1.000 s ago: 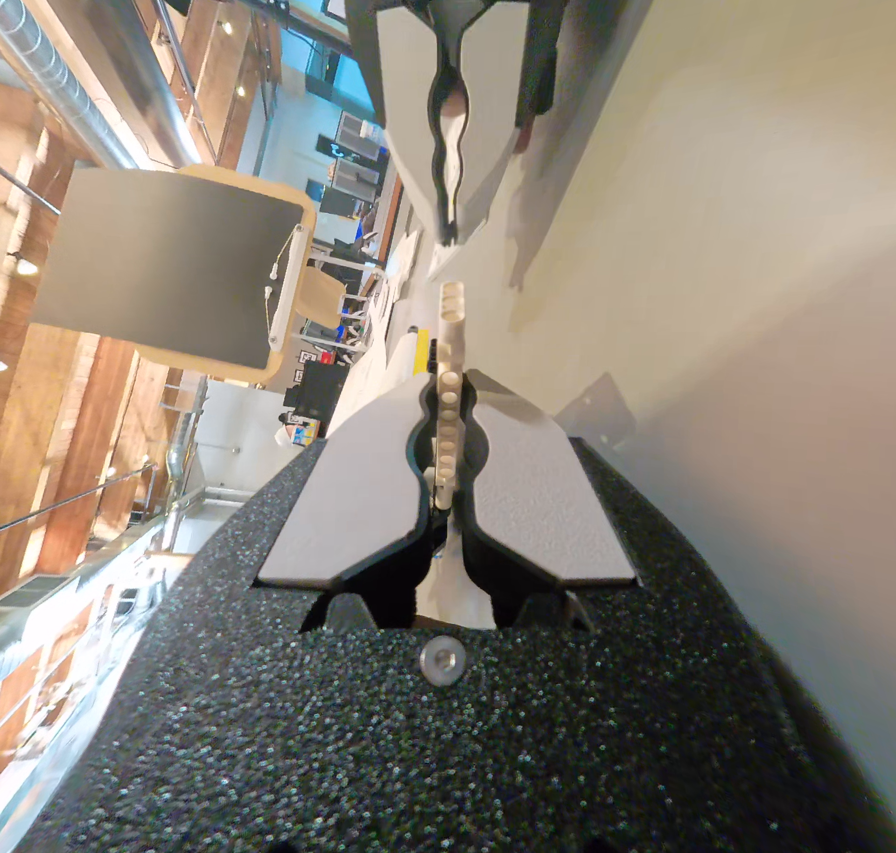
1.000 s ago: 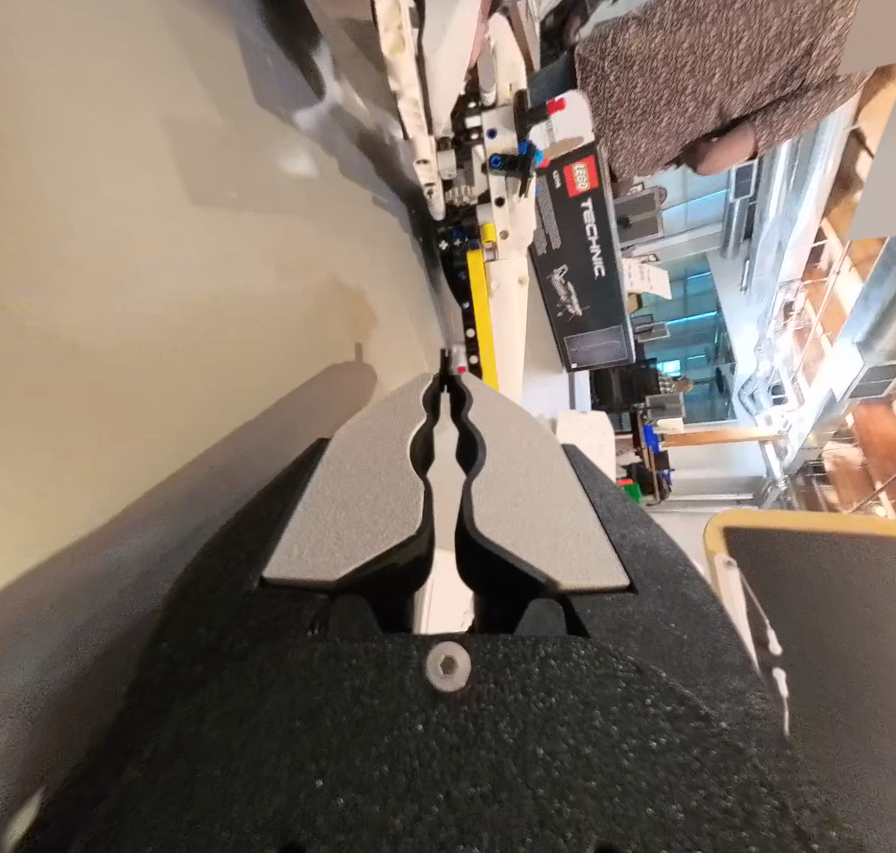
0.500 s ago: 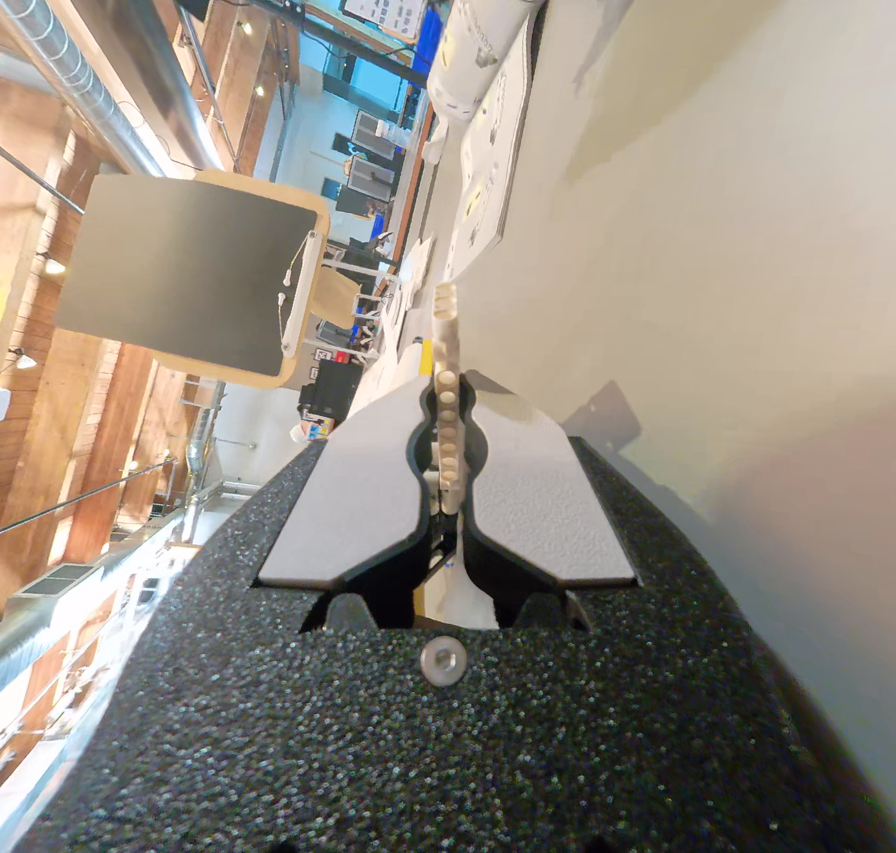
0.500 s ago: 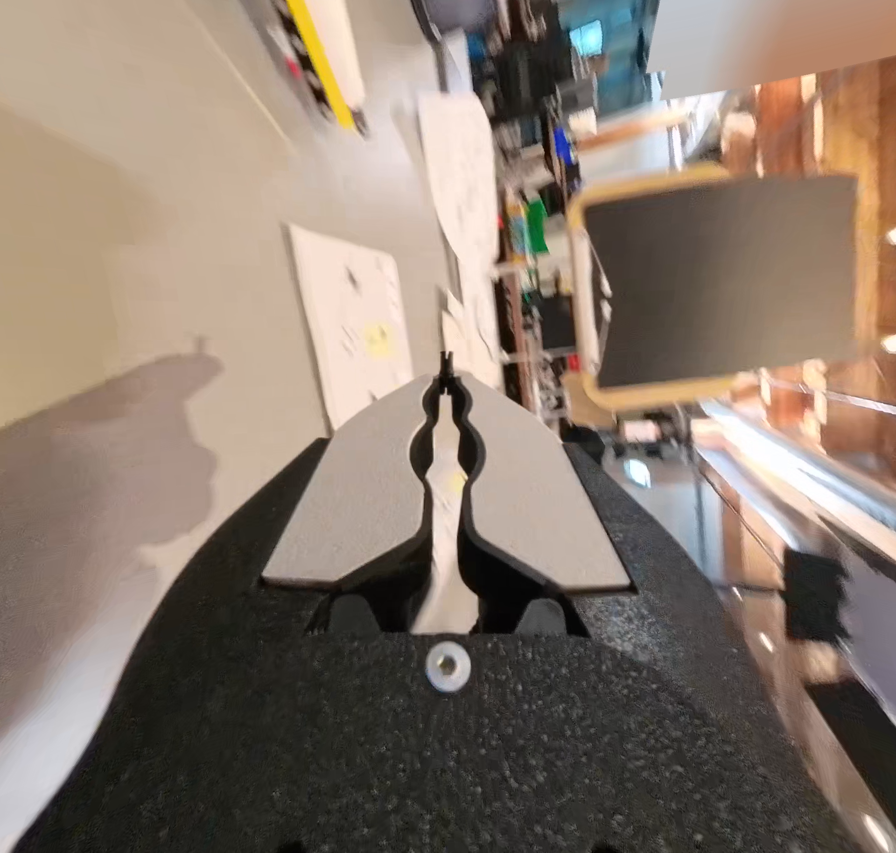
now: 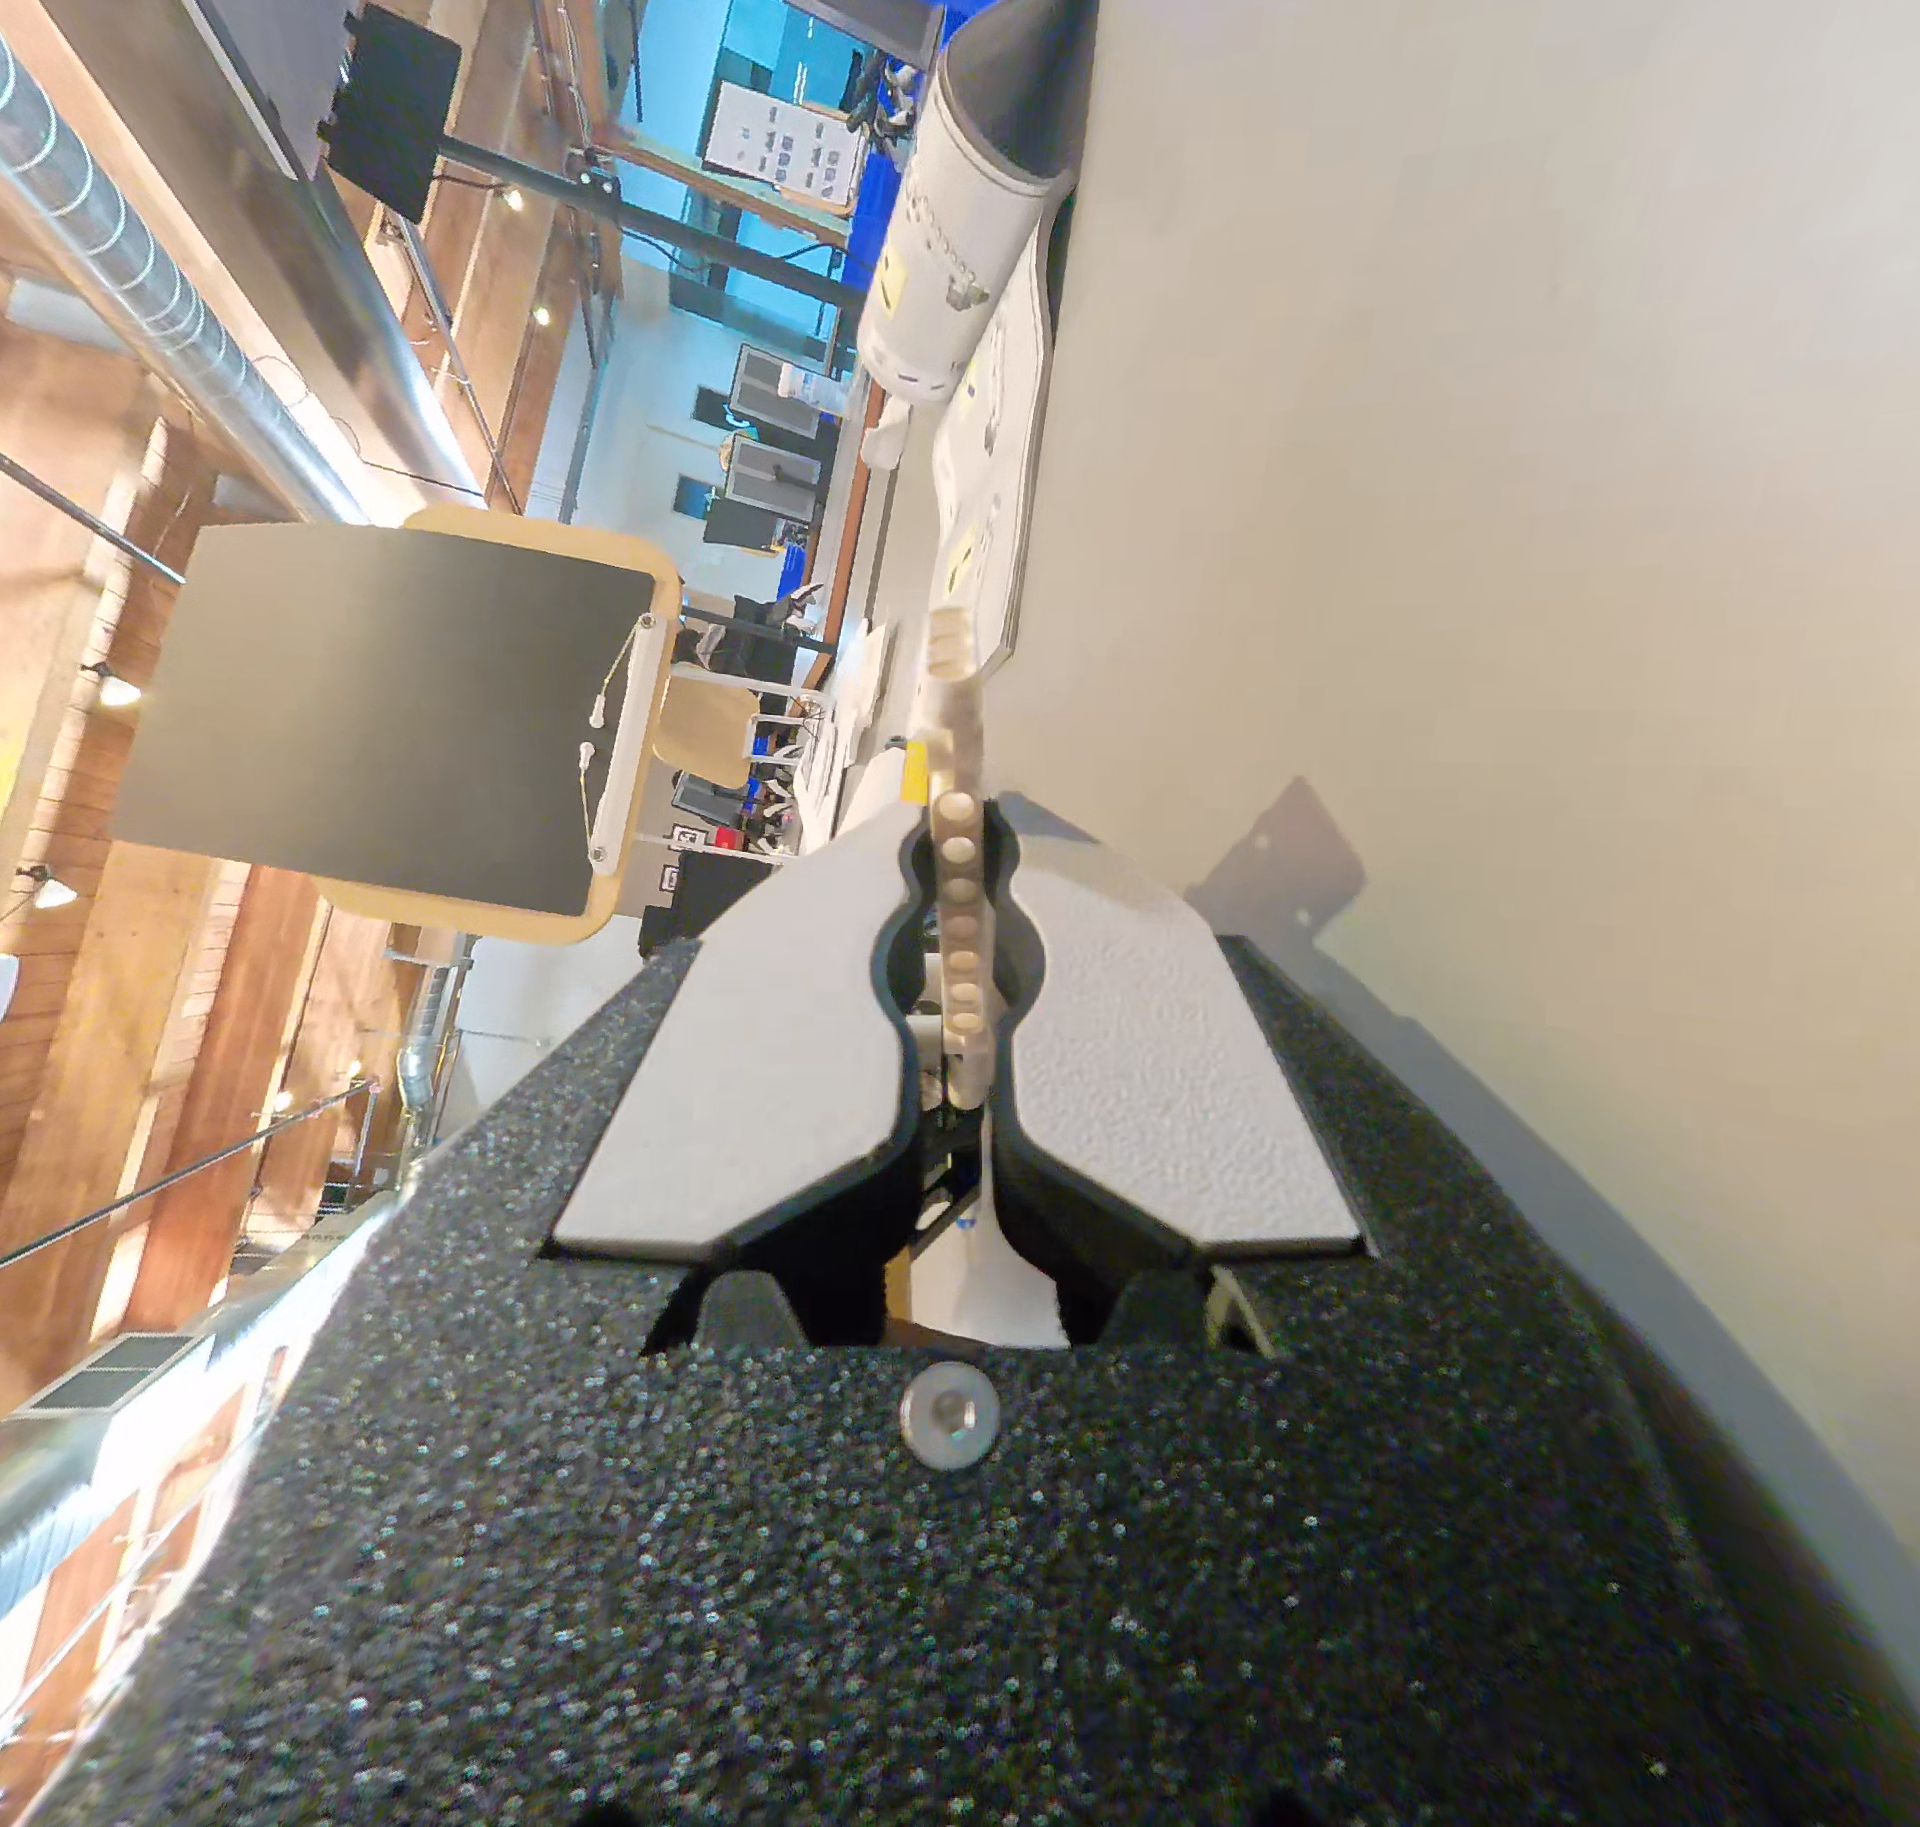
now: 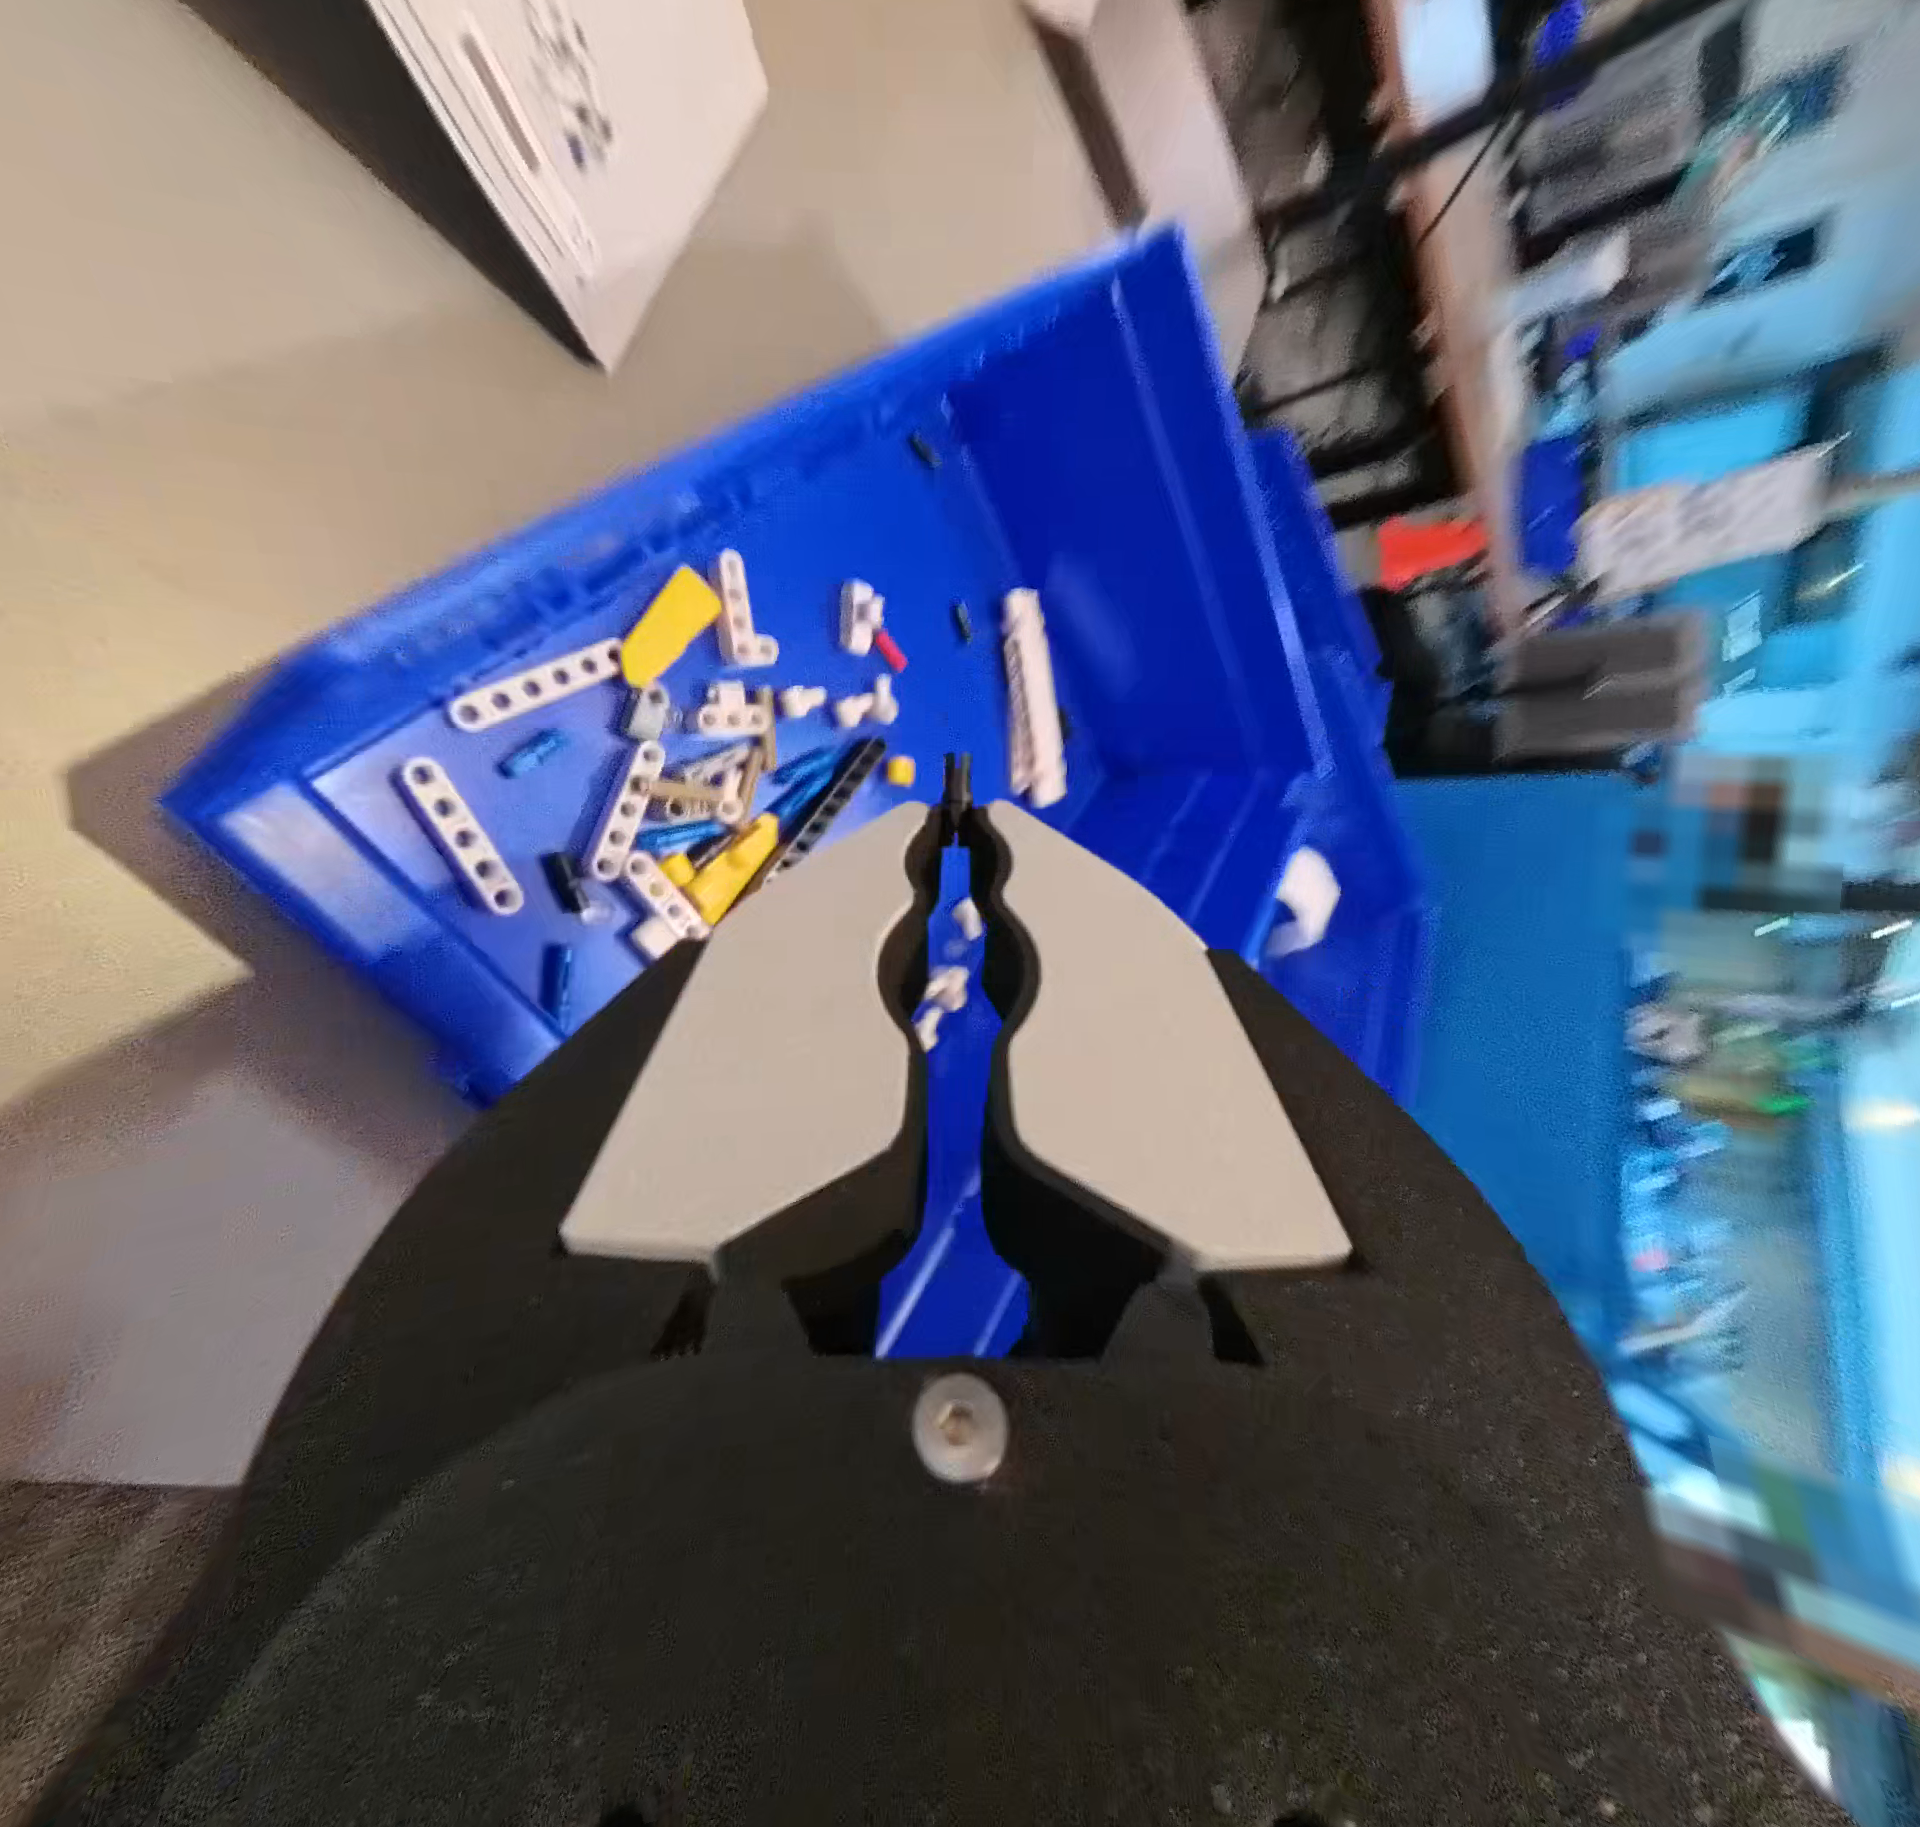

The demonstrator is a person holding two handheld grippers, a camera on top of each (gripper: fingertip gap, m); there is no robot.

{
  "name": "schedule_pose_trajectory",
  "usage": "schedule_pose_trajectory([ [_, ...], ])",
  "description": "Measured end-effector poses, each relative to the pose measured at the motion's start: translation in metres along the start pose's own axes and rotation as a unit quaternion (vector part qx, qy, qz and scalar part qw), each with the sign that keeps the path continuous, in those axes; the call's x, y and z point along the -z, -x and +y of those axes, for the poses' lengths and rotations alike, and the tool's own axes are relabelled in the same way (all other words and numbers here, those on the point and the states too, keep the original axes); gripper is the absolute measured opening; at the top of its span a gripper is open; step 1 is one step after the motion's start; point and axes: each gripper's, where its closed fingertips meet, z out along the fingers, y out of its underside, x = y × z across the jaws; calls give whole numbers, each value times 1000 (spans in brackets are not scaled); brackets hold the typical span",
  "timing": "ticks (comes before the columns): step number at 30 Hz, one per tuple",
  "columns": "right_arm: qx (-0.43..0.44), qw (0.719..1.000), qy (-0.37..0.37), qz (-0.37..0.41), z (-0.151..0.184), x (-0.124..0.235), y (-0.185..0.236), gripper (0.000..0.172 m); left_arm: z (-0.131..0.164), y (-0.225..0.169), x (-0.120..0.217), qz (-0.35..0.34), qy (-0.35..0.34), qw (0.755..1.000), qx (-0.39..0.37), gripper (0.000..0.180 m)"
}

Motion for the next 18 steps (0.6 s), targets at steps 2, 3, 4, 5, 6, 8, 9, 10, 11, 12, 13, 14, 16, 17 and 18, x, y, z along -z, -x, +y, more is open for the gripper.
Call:
schedule_pose_trajectory([
  [2,-66,997,21,-39,21,-12,3,5,0,1,-1,1,0,1000,14,9],
  [3,-94,994,25,-54,27,-17,5,7,0,1,-1,4,-1,1000,24,9],
  [4,-115,991,29,-64,32,-21,6,11,-1,1,-3,9,-1,999,36,9],
  [5,-129,989,33,-68,35,-23,7,14,-1,0,-4,14,-1,999,48,10],
  [6,-136,988,35,-68,36,-23,6,17,-2,0,-5,18,-1,998,57,11],
  [8,-133,989,30,-60,32,-19,3,20,-2,1,-7,21,3,997,72,11],
  [9,-128,990,27,-53,28,-15,2,21,-3,1,-7,18,3,997,76,11],
  [10,-118,992,24,-43,23,-10,0,22,-4,2,-8,14,3,997,75,11],
  [11,-103,994,18,-31,15,-3,-1,22,-6,3,-8,8,2,998,69,10],
  [12,-85,996,8,-16,4,4,-3,22,-7,4,-7,3,-1,998,61,9],
  [13,-66,998,-5,-3,-11,12,-3,22,-9,5,-7,-2,-4,999,54,9],
  [14,-45,999,-24,6,-28,21,1,21,-10,5,-7,-6,-8,999,49,9],
  [16,10,997,-77,8,-72,36,22,20,-13,3,-6,-3,-13,999,34,9],
  [17,42,993,-110,-1,-97,43,40,19,-14,1,-5,-2,-16,999,28,9],
  [18,76,986,-150,-15,-123,49,64,19,-15,1,-3,-1,-21,999,26,9],
])
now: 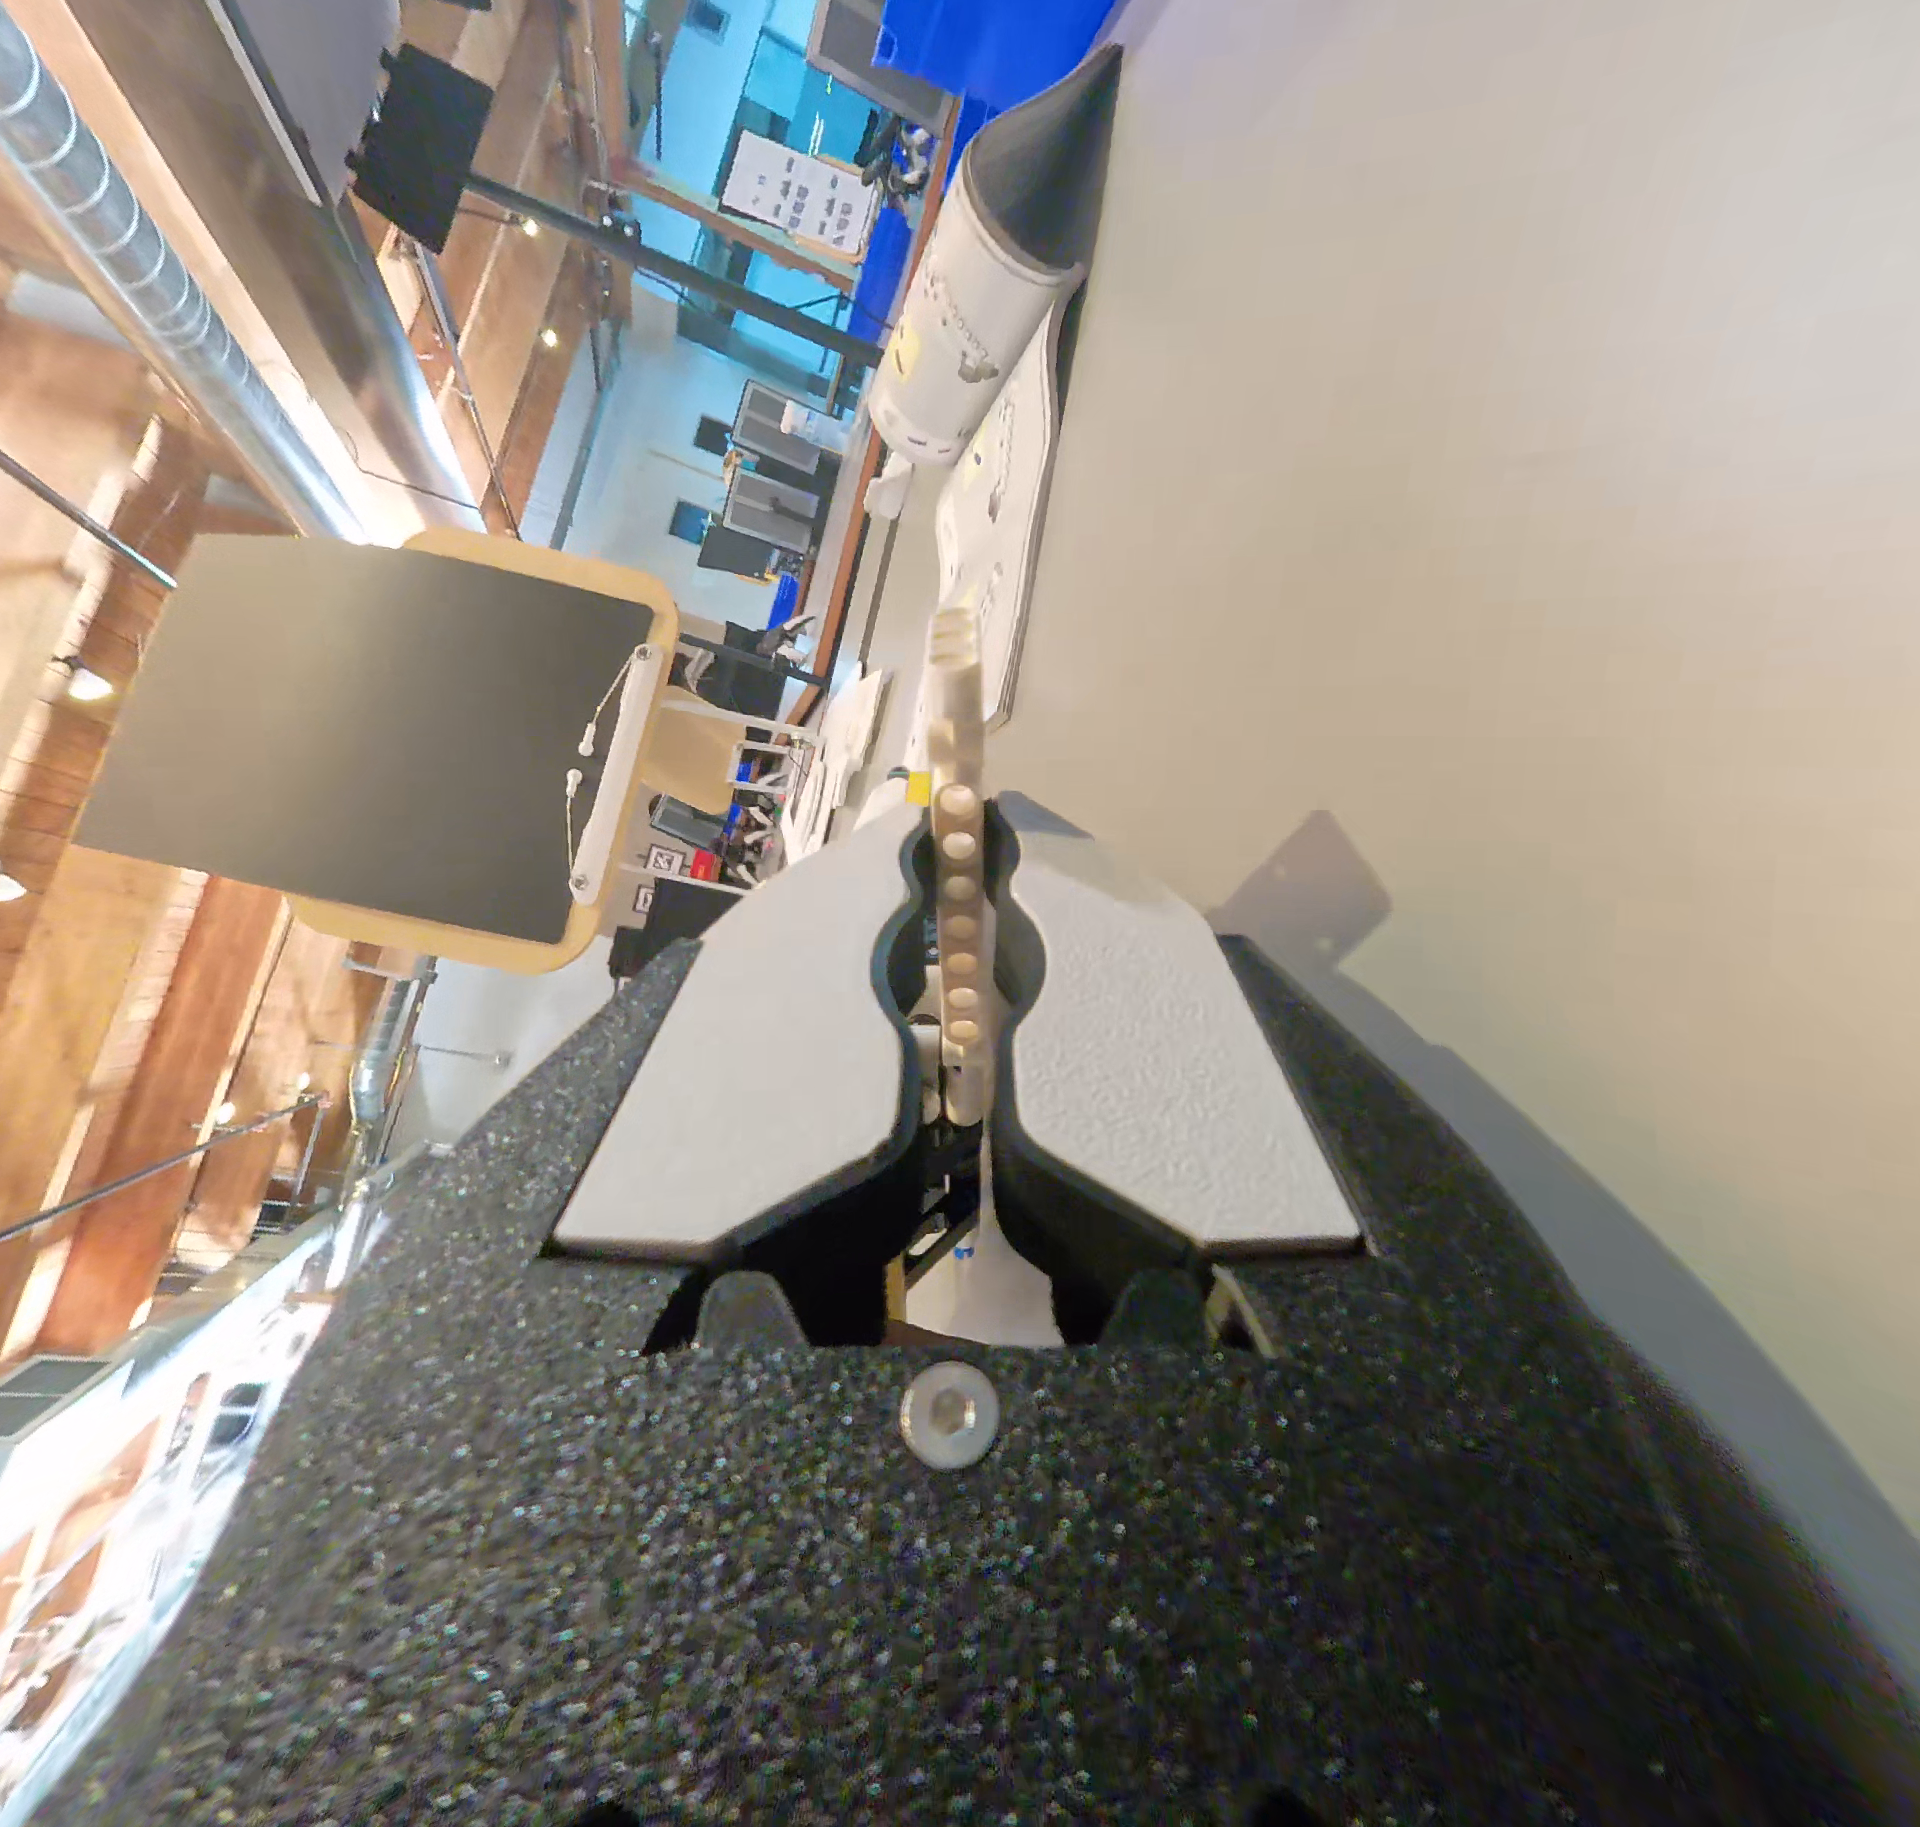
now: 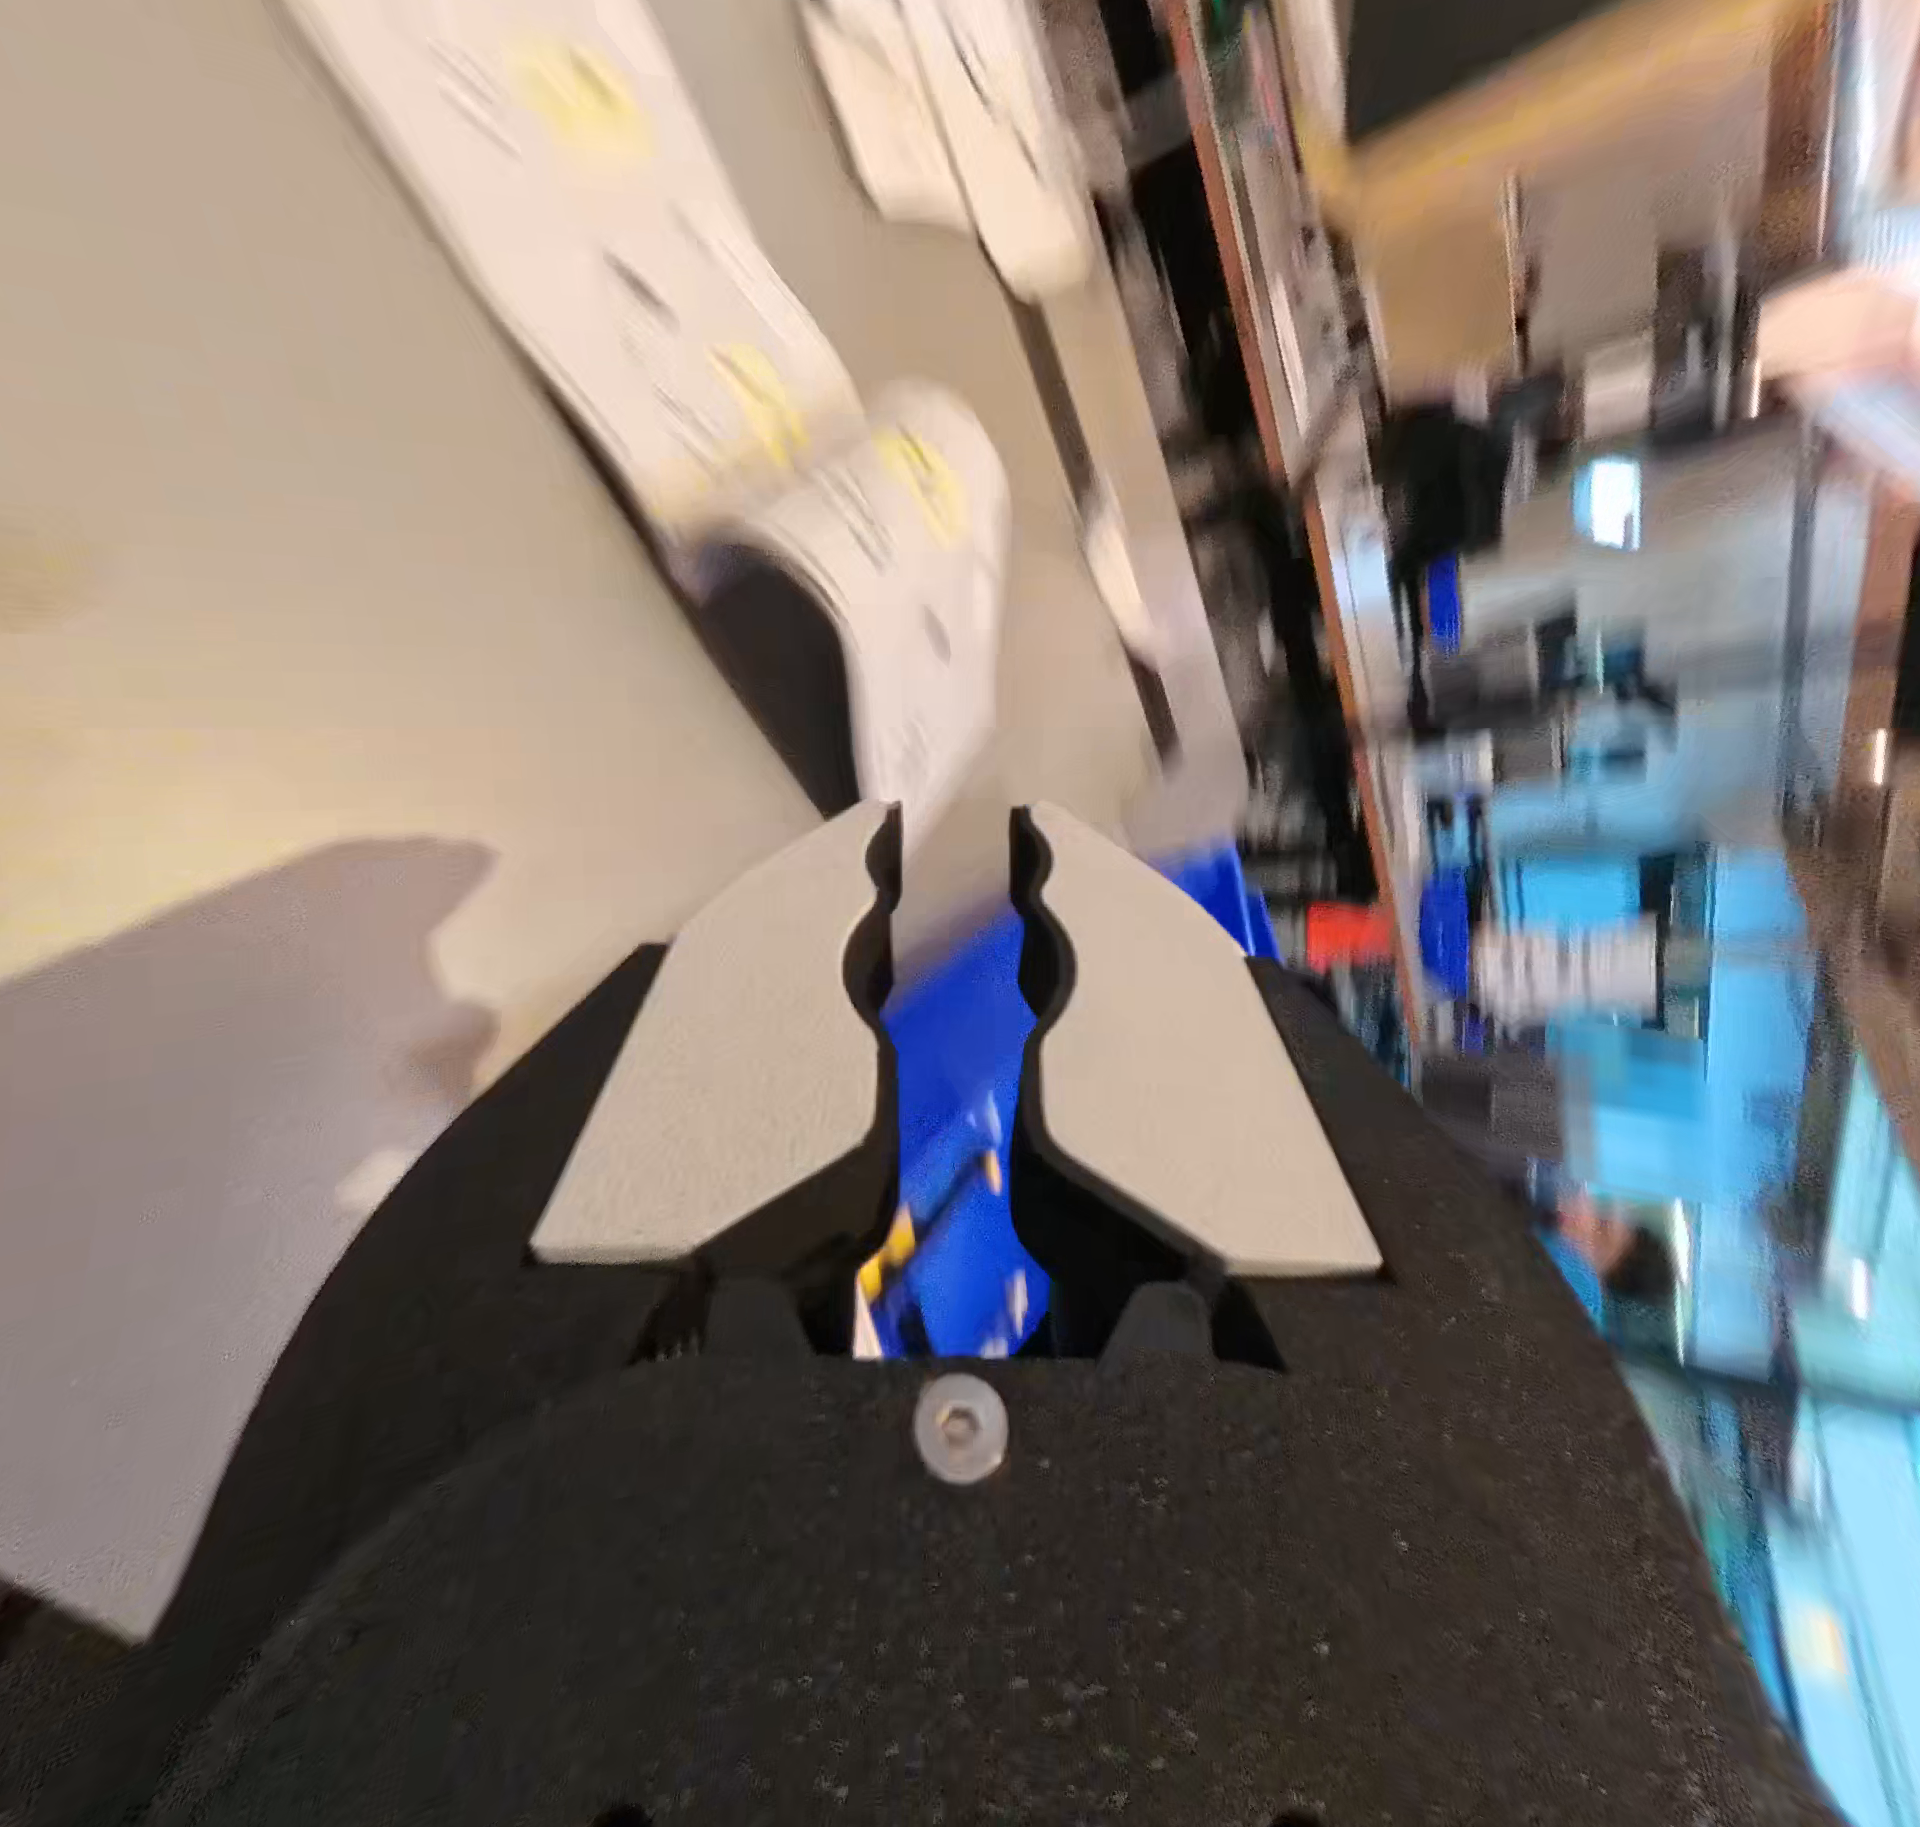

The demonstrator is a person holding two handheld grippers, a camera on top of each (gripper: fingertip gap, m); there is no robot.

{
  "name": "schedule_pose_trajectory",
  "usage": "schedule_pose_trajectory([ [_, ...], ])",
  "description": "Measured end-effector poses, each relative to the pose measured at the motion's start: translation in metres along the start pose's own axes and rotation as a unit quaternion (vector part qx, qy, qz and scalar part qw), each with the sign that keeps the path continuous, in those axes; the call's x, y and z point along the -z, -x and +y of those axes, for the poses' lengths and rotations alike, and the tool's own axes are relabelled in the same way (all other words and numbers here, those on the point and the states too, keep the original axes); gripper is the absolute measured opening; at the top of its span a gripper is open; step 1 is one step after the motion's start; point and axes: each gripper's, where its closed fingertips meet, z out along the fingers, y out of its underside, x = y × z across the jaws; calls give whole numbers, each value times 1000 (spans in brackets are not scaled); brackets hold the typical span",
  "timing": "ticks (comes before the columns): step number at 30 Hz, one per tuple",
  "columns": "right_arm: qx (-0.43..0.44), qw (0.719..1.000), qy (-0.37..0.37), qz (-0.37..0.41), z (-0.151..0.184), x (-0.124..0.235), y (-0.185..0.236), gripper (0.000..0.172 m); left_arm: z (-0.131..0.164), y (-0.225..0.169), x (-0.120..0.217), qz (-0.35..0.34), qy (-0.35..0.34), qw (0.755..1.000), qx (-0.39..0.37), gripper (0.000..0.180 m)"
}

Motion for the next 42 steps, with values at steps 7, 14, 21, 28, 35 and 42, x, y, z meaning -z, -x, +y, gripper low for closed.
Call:
schedule_pose_trajectory([
  [7,232,926,-289,-78,-160,-26,177,18,-13,9,14,-8,-56,997,47,9],
  [14,245,860,-436,-102,-239,-28,233,18,-20,8,20,2,-92,994,62,10],
  [21,233,850,-463,-100,-256,-33,236,16,-16,10,17,11,-96,993,73,9],
  [28,238,845,-473,-81,-260,-36,232,16,-13,12,15,15,-94,992,83,9],
  [35,244,837,-483,-84,-263,-33,235,9,-14,7,16,27,-96,992,80,9],
  [42,245,841,-467,-118,-259,-35,237,5,-13,2,14,50,-81,991,90,10],
])
